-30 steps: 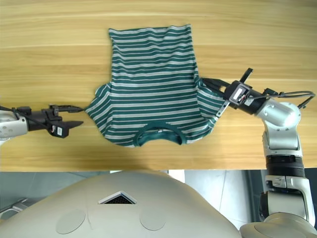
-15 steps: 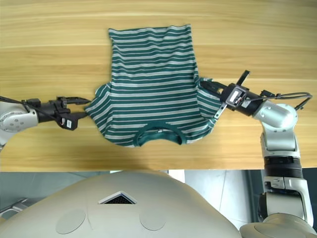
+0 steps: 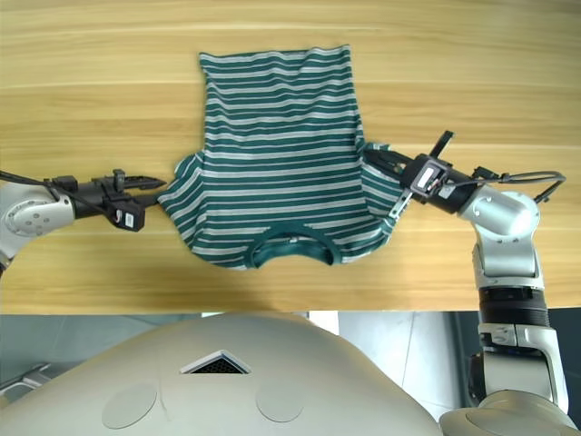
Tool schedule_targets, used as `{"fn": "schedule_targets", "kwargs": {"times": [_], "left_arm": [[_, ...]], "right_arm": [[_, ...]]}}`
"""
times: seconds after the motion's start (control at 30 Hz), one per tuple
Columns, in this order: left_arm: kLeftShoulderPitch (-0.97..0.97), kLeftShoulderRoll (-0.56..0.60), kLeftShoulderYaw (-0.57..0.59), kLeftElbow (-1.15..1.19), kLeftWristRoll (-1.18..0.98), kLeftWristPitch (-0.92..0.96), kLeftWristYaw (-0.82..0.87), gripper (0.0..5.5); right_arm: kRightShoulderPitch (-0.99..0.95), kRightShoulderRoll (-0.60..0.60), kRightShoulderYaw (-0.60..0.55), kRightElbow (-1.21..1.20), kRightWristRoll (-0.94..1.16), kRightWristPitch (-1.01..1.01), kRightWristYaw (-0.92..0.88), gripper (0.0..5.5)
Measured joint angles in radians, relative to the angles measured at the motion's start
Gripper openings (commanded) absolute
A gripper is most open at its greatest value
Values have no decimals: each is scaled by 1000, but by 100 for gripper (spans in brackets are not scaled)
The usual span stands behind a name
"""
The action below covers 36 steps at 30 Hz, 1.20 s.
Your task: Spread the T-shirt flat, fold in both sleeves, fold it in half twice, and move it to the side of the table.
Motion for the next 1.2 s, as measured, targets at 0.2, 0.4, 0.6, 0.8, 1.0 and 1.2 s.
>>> {"fn": "schedule_targets", "kwargs": {"times": [0.2, 0.4, 0.6, 0.8, 1.0, 1.2], "left_arm": [[-6, 0, -18, 33, 6, -21, 15, 21], [-17, -6, -29, 64, 20, -38, 48, 0], [-20, -10, -29, 75, 37, -49, 79, 0], [-4, -10, -18, 36, -48, -63, 43, 0], [-16, -17, 13, -13, -82, -61, 40, 0], [-32, -52, 14, -28, -83, -55, 29, 0]], "right_arm": [[0, 1, 0, 0, 0, 0, 0, 0], [4, 2, 0, 0, -1, 0, 0, 0], [6, 3, 0, 0, -2, 0, 0, 0], [9, 7, 1, 0, -5, -1, 0, 0], [11, 11, 8, -1, -8, -1, 0, 0], [11, 11, 11, -1, -10, -1, 0, 0]]}}
